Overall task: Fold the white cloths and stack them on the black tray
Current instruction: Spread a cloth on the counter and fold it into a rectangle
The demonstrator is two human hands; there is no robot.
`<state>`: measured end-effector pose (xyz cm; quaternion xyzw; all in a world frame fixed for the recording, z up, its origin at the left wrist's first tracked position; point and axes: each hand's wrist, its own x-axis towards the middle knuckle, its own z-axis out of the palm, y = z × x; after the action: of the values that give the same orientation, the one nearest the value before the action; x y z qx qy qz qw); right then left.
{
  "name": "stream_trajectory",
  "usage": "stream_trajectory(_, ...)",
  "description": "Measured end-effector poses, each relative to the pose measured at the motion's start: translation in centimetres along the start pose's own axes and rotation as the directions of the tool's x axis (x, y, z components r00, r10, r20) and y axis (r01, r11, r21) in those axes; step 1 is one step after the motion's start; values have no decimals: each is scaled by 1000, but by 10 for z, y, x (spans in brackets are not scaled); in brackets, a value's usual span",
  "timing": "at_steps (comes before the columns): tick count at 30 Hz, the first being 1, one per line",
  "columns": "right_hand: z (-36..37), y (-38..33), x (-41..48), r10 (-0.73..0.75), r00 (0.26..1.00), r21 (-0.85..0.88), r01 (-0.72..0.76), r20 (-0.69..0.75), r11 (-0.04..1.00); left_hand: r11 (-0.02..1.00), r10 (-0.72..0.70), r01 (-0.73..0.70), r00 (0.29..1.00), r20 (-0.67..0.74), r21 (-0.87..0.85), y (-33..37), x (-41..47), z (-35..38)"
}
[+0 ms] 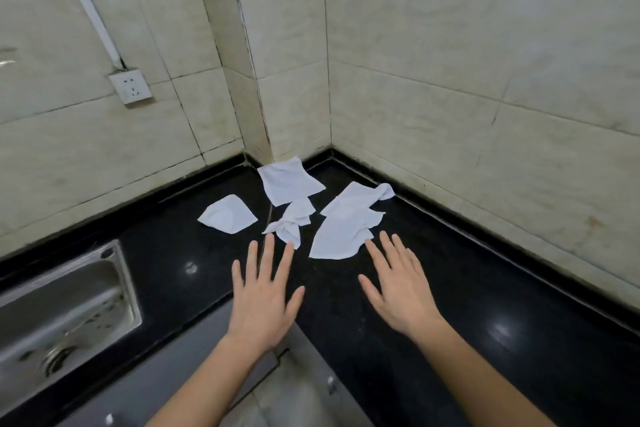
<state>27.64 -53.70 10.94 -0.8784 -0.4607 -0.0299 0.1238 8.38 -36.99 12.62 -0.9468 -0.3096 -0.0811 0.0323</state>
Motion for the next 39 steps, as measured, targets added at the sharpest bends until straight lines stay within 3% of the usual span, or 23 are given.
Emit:
stream_trajectory(7,21,16,92,35,995,5,-36,91,999,995,99,-100,992,76,14,-20,112,33)
stream_trajectory(14,56,32,139,85,968,-28,-81,235,996,973,205,-225,941,268,45,-22,179,97)
stream_trajectory(22,120,43,176,320,853,-25,-341,413,940,870,477,-487,786,394,-81,-33,249,187)
stream_trajectory(25,142,43,196,336,803,8,-391,493,921,817,560,-558,705,436,-147,-38,269,213)
stream_trajectory(29,171,46,215,367,757,-20,-425,540,905,732,680,-629,651,336,-262,-54,279,242)
stream_trajectory(33,192,43,211,436,827,-66,-443,355,894,660,749,-675,625,219,-330,-71,290,255)
stream_trajectory(36,193,41,196,401,863,-134,-378,306,916,659,735,-635,658,164,-402,-78,303,250)
stream_trajectory(39,182,31,179,427,855,0,-447,293,895,665,715,-599,682,150,-446,-78,313,238)
